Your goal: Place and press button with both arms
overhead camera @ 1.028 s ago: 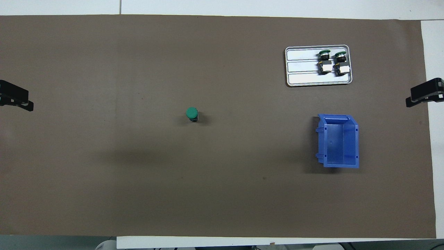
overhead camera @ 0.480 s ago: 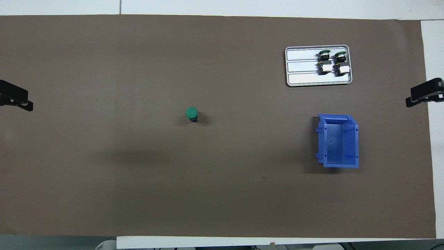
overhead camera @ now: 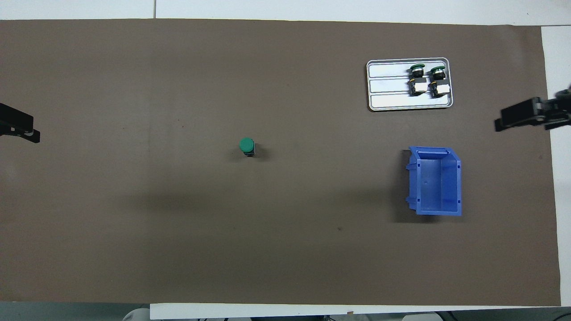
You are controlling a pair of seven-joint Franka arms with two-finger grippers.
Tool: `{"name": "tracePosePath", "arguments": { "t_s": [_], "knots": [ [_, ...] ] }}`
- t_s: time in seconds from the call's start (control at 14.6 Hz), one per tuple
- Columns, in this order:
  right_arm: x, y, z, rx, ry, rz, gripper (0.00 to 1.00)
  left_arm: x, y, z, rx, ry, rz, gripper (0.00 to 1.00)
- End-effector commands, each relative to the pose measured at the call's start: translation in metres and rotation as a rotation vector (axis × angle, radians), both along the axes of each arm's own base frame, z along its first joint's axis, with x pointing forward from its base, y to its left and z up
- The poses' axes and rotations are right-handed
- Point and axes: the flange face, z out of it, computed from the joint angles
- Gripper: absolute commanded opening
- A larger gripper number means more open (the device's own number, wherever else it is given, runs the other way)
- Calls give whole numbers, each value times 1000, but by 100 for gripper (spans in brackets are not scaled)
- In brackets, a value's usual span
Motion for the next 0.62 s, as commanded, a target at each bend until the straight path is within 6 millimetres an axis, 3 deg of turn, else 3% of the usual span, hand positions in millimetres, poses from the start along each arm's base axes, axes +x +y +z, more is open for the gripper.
{"name": "tracePosePath", "arguments": {
  "t_s": [0.0,0.14,0.27,0.34,0.55],
  "knots": [
    [10,141,-23,4,-42,-60,99,-3,2,0,17,4,4,100],
    [24,231,-59,9,-56,-68,99,-3,2,0,17,4,4,100],
    [40,299,-97,11,-91,-114,99,-3,2,-1,17,5,4,100],
    [45,324,-124,-20,-121,-104,99,-3,2,0,17,4,4,100],
    [54,368,-197,-28,-199,-113,99,-3,2,0,17,4,4,100]
  ]
}}
